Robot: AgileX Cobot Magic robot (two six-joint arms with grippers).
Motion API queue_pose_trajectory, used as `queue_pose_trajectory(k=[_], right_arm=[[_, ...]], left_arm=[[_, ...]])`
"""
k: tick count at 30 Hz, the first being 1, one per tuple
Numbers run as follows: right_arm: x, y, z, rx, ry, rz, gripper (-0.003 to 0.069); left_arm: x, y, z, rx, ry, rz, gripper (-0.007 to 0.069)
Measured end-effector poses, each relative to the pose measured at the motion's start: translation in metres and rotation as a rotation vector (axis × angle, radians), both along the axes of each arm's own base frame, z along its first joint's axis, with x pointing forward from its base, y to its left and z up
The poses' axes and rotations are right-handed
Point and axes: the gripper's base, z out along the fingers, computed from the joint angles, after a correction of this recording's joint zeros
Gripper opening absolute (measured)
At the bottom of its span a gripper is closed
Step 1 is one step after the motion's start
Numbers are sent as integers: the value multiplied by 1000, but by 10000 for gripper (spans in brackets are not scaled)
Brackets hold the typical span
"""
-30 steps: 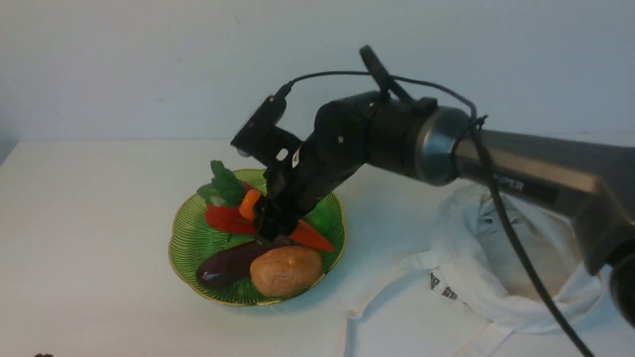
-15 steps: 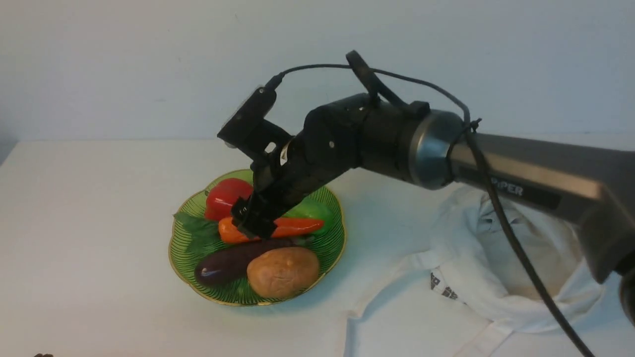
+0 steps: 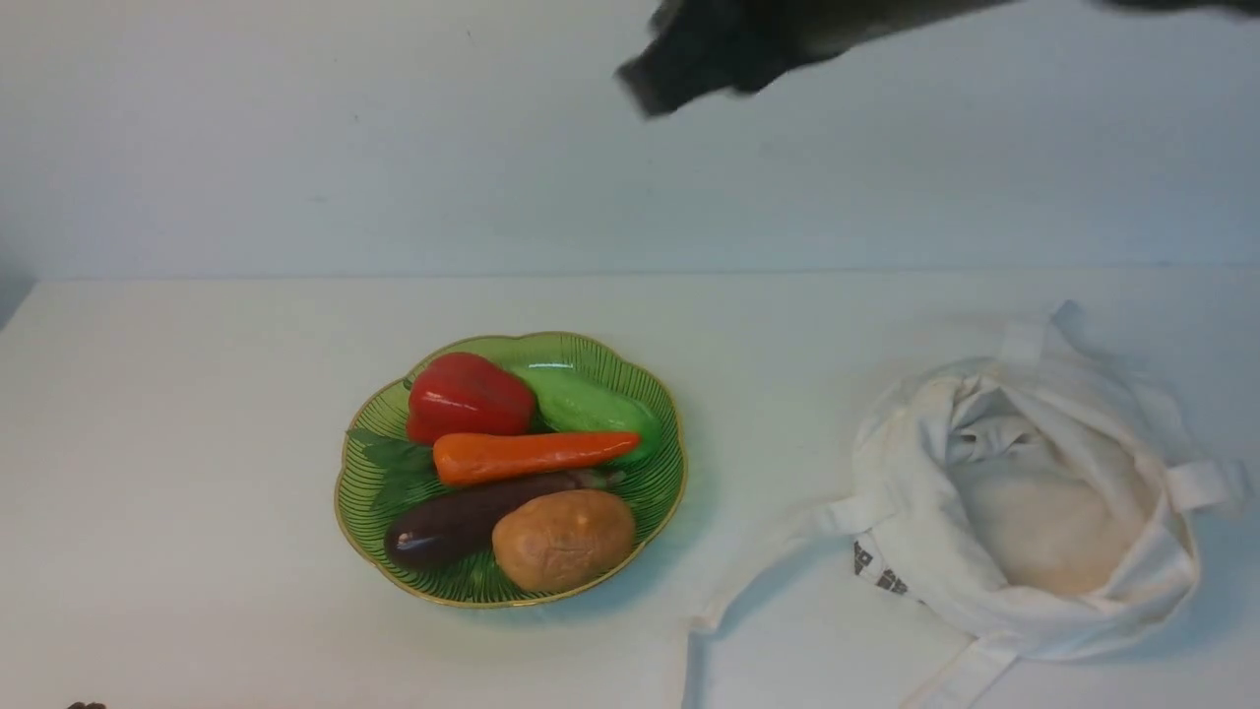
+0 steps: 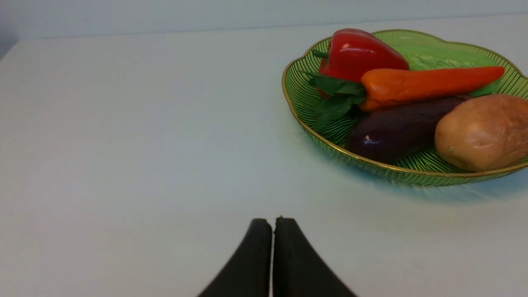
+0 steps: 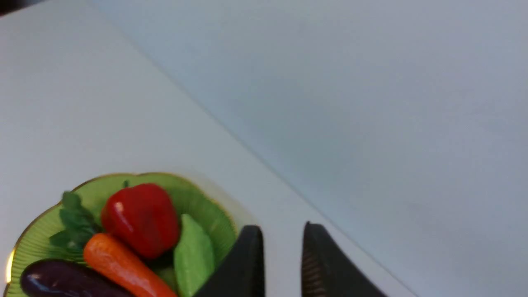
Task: Take vegetables from cloth bag on white table place on plate.
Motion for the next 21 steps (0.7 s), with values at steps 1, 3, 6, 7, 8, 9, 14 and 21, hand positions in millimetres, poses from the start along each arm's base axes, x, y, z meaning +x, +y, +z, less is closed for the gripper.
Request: queue_pose_trajectory(k=[1, 3, 6, 7, 8, 9, 14, 21], right_arm=[[-10, -12, 12, 16, -13, -25, 32], [-35, -40, 36, 88, -28, -91, 0], [-81, -88, 69, 233, -47, -170, -13], [-91, -98, 74, 261, -55, -179, -14], [-98, -105, 78, 279, -62, -185, -14], [-110, -117, 82, 305, -74, -188, -14], [-162, -164, 70, 392, -111, -187, -15], [-214, -204, 14, 621, -229, -91, -15]], left_arm=[[0, 0, 0, 0, 0, 0, -8], [0, 0, 0, 0, 0, 0, -8], [0, 0, 0, 0, 0, 0, -8], [0, 0, 0, 0, 0, 0, -8], [0, 0, 0, 0, 0, 0, -8], [0, 0, 0, 0, 0, 0, -8], [0, 0, 0, 0, 0, 0, -8], [0, 0, 0, 0, 0, 0, -8]])
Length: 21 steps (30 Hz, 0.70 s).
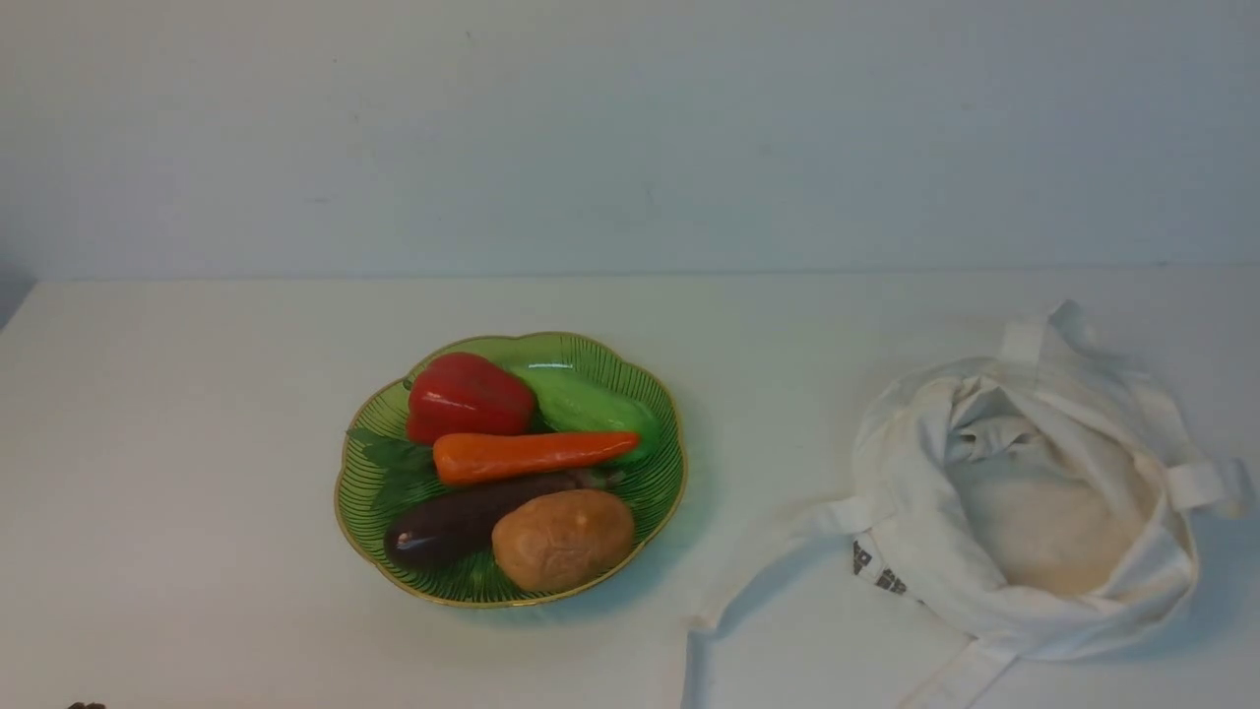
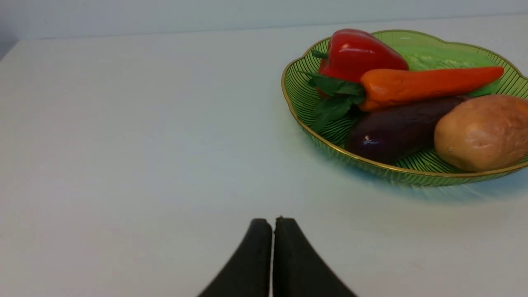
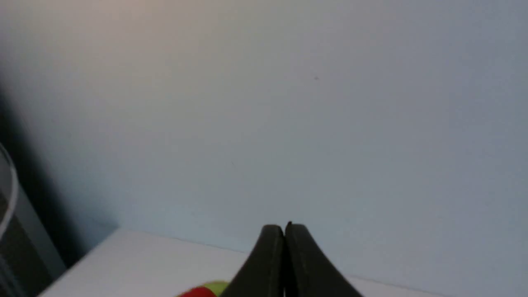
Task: Take vegetables from cloth bag on white table place on plate.
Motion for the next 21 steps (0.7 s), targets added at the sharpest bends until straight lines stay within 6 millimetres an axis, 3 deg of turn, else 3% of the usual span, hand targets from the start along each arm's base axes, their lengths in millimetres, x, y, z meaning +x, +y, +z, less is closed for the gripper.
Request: queue_pose_trajectory(k=[6, 10, 16, 21], right_arm=[[-28, -13, -52, 162, -181, 114, -15], [-36, -10, -83, 230, -288, 196, -15], [-33, -4, -116, 211, -288, 218, -15], [-28, 0, -125, 173, -272, 209, -15]], left_arm=[[0, 0, 0, 0, 0, 0, -8], [0, 0, 0, 0, 0, 0, -8], [0, 0, 0, 0, 0, 0, -8], [0, 0, 0, 0, 0, 0, -8]])
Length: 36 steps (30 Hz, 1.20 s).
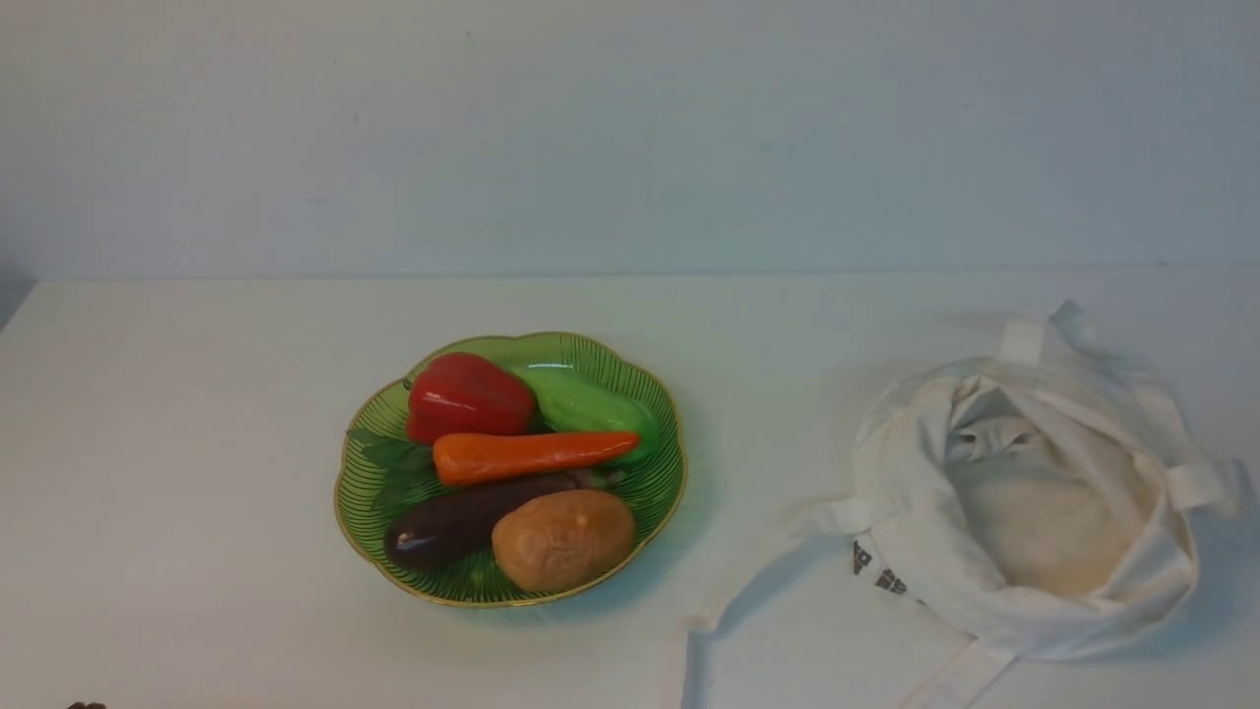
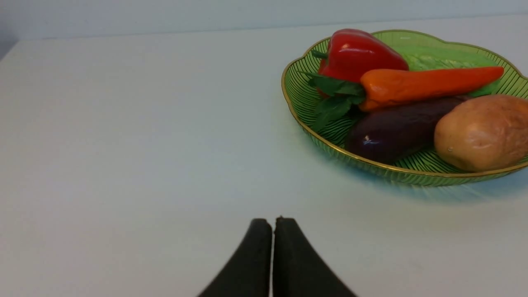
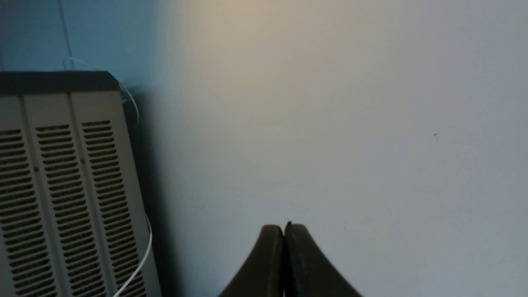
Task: Take vegetables from cloth bag on white table place on plate.
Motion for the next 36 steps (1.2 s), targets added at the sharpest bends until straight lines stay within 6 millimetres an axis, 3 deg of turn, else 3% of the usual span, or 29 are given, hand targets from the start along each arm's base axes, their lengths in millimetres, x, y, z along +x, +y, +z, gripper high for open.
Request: queue_pose_trajectory(k=[6, 18, 23, 28, 31, 32, 36], right_arm=[[3, 7, -14, -37, 33, 36, -15], [1, 12, -17, -158, -35, 41, -15], [6, 9, -26, -232, 43, -122, -15], [21, 3, -64, -402, 189, -454, -15], [30, -1, -94, -458, 282, -564, -15], [30, -1, -94, -458, 281, -564, -15], [41, -6, -154, -480, 433, -646, -15]], left_arm=[[0, 0, 0, 0, 0, 0, -8], [0, 0, 0, 0, 0, 0, -8], [0, 0, 0, 0, 0, 0, -8], [0, 0, 0, 0, 0, 0, -8], [0, 0, 0, 0, 0, 0, -8], [0, 0, 0, 0, 0, 0, -8], [0, 0, 0, 0, 0, 0, -8]])
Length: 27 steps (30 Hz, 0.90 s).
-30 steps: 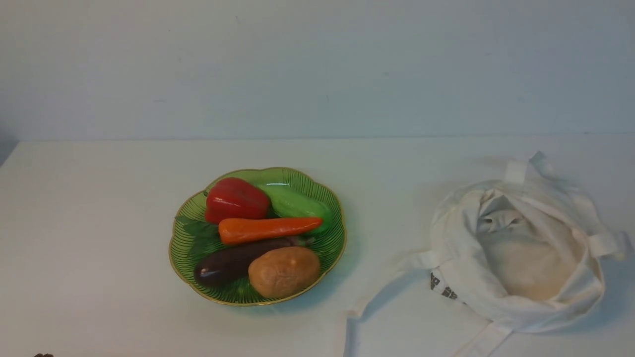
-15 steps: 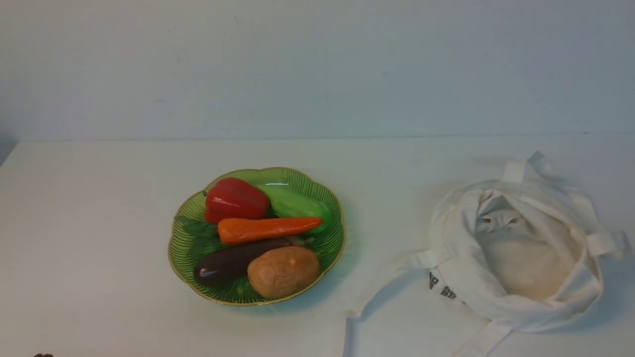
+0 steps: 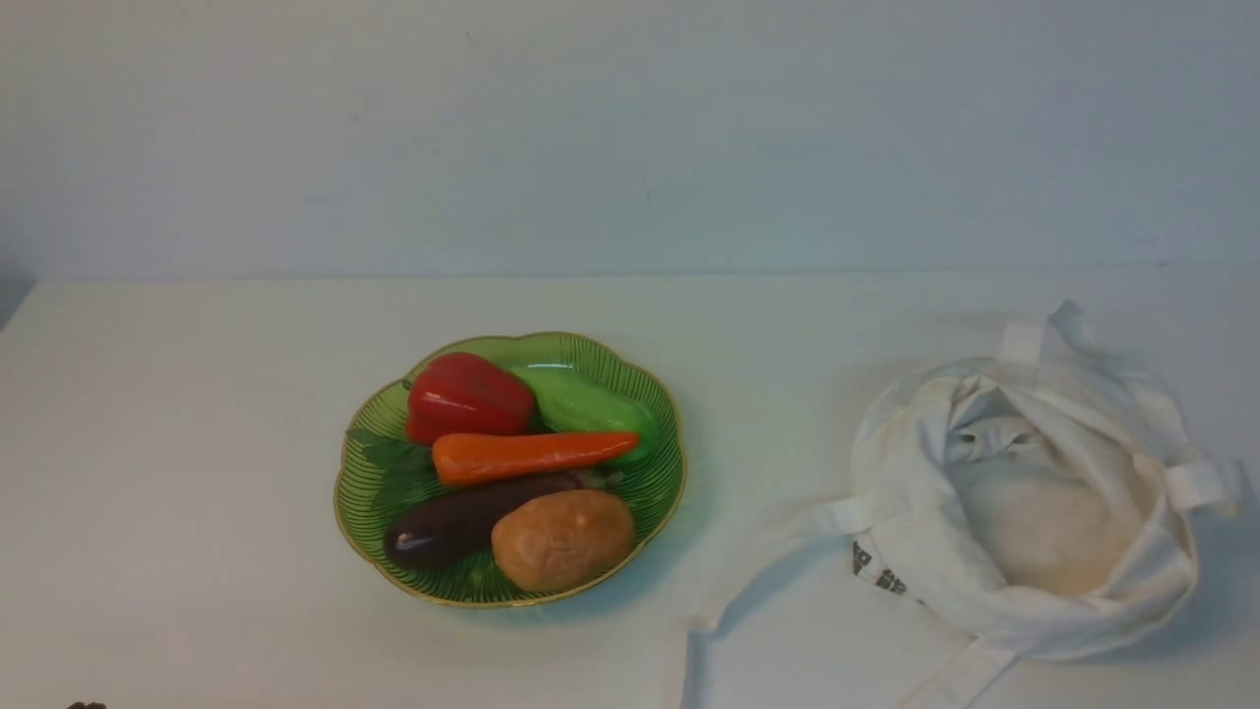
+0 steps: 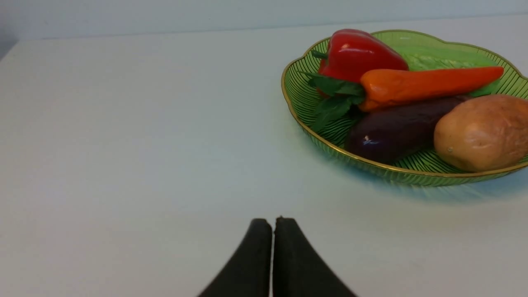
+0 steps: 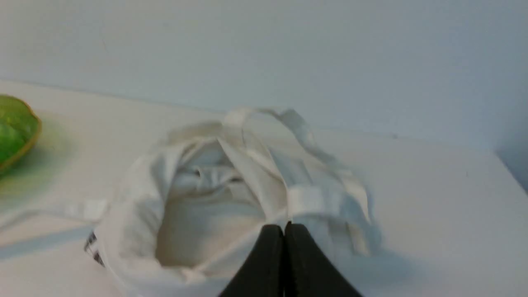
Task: Take vegetables from cloth bag on white table place on plate.
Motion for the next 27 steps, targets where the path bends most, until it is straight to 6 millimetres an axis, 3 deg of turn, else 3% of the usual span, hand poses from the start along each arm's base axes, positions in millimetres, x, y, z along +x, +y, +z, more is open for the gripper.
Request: queue_pose_trajectory(k=[3, 27], right_arm=[[-1, -2, -25, 19, 45, -45, -15], [-4, -5, -21, 33, -14, -98, -15]], left_arm=[[0, 0, 0, 0, 1, 0, -8], [0, 0, 0, 0, 1, 0, -8]])
